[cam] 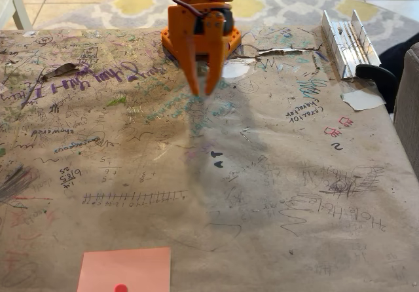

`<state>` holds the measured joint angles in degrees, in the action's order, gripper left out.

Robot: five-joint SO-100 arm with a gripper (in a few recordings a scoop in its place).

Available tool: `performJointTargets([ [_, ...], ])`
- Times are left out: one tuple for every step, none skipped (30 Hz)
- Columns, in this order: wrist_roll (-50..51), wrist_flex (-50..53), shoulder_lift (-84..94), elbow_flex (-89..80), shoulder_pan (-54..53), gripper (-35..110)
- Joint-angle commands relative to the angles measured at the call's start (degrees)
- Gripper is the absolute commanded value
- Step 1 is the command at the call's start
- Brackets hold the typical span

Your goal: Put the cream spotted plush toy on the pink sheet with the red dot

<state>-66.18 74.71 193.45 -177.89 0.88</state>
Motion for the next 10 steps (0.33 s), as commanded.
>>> performJointTargets([
  [-0.35,0.97,0.09,0.09,-1.14,3],
  [-0.35,0.97,0.09,0.09,-1.05,3],
  [-0.35,0.97,0.09,0.09,-1.05,3],
  [-0.35,0.97,0.00,0.09,-1.32,4],
  [-1.05,1.05,0.00,0.09,-2.29,7],
  [-3.25,1.05,-0.09,0.09,-3.60,10],
  [-7.91,1.32,-0.26,0.09,-5.27,10],
  [-10.81,1.41,-0.35,0.09,-6.50,10],
  [-11.34,1.41,-0.35,0.09,-7.65,10],
  [-10.63,1.41,-0.35,0.09,-8.79,10],
])
